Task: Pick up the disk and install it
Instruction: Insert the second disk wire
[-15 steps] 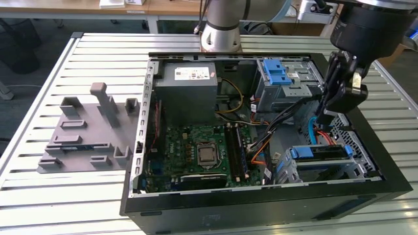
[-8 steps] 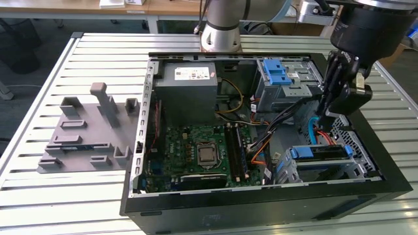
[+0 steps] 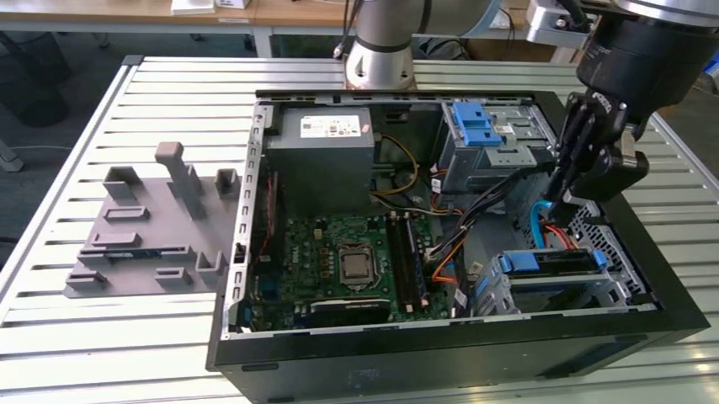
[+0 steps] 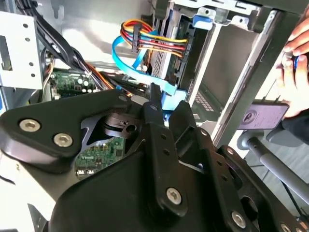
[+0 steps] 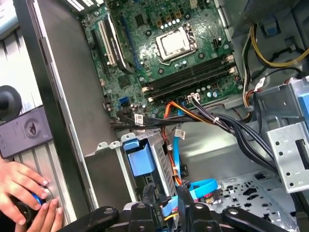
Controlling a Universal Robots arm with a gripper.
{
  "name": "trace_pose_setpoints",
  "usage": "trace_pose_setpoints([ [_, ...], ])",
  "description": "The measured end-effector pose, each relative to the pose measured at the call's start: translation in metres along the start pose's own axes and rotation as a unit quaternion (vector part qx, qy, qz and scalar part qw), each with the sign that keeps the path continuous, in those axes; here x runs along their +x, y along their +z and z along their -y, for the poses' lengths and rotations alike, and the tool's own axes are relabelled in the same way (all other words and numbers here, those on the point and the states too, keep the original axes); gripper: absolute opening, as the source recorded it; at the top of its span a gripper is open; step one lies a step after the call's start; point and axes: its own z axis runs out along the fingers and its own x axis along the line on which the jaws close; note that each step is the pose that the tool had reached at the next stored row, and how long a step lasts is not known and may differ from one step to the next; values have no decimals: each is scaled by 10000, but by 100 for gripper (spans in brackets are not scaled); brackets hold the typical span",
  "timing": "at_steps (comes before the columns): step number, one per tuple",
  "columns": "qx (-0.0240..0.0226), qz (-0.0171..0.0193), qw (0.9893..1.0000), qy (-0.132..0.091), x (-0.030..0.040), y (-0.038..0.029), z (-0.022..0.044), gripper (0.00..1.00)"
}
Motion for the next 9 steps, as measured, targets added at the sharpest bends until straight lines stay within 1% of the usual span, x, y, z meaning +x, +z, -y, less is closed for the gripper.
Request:
trace_pose_setpoints([
  [2, -14, -11, 10000, -76, -3, 5, 8, 34],
  [4, -12, -8, 9999, -129, -11, 9, 26, 34],
  [7, 5, -1, 9998, -216, -21, 21, 46, 34],
  [9, 37, -2, 9993, -363, -24, 36, 47, 34],
])
